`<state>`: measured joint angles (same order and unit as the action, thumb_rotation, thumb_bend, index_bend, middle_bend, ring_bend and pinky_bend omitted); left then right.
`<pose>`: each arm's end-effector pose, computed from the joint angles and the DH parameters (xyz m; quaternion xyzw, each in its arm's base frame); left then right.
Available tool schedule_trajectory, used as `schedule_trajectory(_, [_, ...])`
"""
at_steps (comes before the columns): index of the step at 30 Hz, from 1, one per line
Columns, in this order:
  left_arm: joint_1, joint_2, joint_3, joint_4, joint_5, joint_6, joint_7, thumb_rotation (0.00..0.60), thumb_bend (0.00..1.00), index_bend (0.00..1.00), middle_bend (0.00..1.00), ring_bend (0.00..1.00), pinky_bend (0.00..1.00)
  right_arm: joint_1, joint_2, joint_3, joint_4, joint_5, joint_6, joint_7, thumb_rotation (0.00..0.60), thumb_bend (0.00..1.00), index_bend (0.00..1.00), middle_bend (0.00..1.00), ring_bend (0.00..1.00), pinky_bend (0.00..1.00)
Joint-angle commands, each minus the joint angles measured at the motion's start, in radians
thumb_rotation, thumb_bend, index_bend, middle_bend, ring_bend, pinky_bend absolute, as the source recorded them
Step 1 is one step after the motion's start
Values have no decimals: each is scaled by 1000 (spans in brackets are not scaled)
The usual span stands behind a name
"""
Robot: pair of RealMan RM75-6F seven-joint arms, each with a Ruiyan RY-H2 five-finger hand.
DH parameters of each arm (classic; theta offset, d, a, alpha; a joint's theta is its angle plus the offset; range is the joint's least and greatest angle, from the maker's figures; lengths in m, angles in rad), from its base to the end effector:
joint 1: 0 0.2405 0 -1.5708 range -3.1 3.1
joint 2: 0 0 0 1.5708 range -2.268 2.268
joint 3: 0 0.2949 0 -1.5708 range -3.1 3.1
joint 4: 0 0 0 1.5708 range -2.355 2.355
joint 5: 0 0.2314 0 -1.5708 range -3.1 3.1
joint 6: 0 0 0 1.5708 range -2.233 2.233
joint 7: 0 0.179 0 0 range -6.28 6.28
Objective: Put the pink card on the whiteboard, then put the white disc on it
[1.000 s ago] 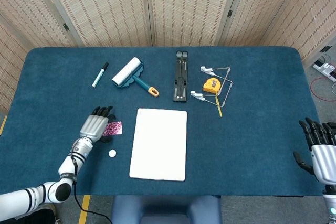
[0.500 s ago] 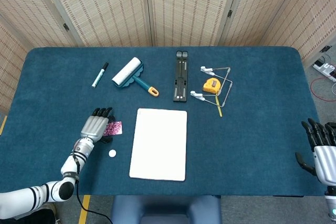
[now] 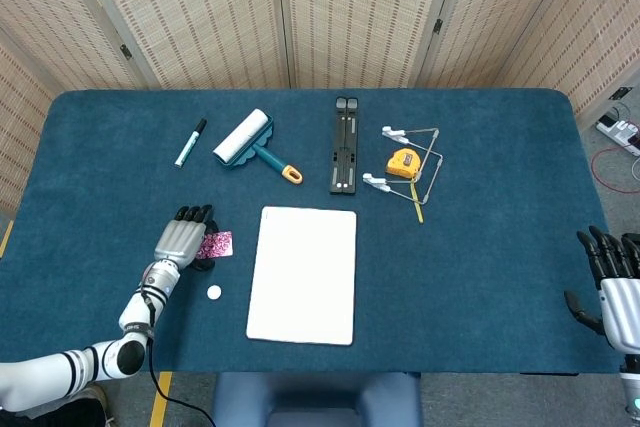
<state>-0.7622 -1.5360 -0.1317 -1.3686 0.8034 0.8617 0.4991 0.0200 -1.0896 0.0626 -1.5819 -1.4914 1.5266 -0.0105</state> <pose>-0.2421 0.4235 -0.0497 -0.7325 -0.4242 -0.2372 0.4767 -0.3731 -0.2004 0.1804 0.5801 -0.3710 0.3648 0.6268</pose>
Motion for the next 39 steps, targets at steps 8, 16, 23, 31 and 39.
schedule_trajectory(8, [-3, -11, 6, 21, 8, 0, -16, 600, 303, 368, 74, 71, 0, -1, -2, 1, 1, 3, -2, 0, 600, 363, 0, 53, 66, 0])
schedule_trajectory(16, [2, -10, 13, 21, 36, 12, -34, 600, 335, 418, 90, 84, 0, -2, -4, 0, 3, 4, -3, 4, 600, 363, 0, 53, 66, 0])
schedule_trajectory(23, [8, 11, 12, -16, 83, 37, -53, 600, 336, 418, 91, 85, 0, -4, -3, 0, 1, 0, 2, 4, 600, 363, 0, 53, 65, 0])
schedule_trajectory(31, [-1, 57, 1, -151, 181, 67, -71, 600, 337, 418, 91, 84, 0, -6, -2, -2, -4, -8, 7, 1, 600, 363, 0, 53, 65, 0])
schedule_trajectory(39, [-42, 19, 4, -220, 235, 92, 14, 600, 336, 418, 91, 84, 0, -20, 3, -6, -6, -5, 20, 6, 600, 363, 0, 53, 65, 0])
